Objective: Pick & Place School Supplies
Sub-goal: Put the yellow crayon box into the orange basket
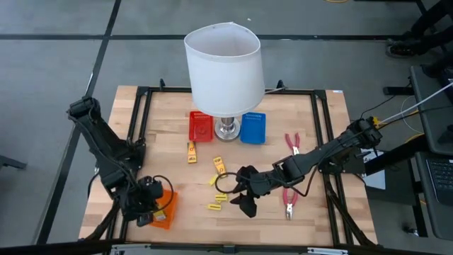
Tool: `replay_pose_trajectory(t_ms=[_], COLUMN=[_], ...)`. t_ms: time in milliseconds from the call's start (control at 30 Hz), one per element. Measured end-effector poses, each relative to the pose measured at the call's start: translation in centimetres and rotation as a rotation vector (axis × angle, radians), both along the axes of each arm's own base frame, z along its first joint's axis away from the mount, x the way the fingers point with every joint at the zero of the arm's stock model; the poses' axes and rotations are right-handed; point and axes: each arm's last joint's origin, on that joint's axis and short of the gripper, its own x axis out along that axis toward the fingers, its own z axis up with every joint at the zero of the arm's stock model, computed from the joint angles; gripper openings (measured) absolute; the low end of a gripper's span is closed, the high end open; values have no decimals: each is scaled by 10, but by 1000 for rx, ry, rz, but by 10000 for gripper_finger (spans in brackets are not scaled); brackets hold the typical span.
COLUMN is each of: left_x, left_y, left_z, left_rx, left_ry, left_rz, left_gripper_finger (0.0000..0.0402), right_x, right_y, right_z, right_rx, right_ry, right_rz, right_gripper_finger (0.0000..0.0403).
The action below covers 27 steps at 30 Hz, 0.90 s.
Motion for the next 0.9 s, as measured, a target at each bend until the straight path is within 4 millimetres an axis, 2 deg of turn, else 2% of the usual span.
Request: replay_pose_trajectory(t_ms=[167,300,667,767,900], left_x=[1,3,1,-2,-5], left_y=[6,7,16,24,36], left_z=[-13,-13,-9,-1,11], left_rx=[27,39,106,158,214], left_ry=[11,-6,-62,-118,-211], left_rz=[-9,-21,68,102,151], left_gripper_finger=[26,35,208,235,244], right_x=[0,-1,1,1,0], right_y=[0,-1,-9,-10,-11], right_z=[0,-1,1,0,0], right_rx=[13,14,10,6,2], right_ry=[7,26,27,36,45], right_rz=[-4,6,-4,-6,-13], right_gripper_finger=[199,197,197,197,197])
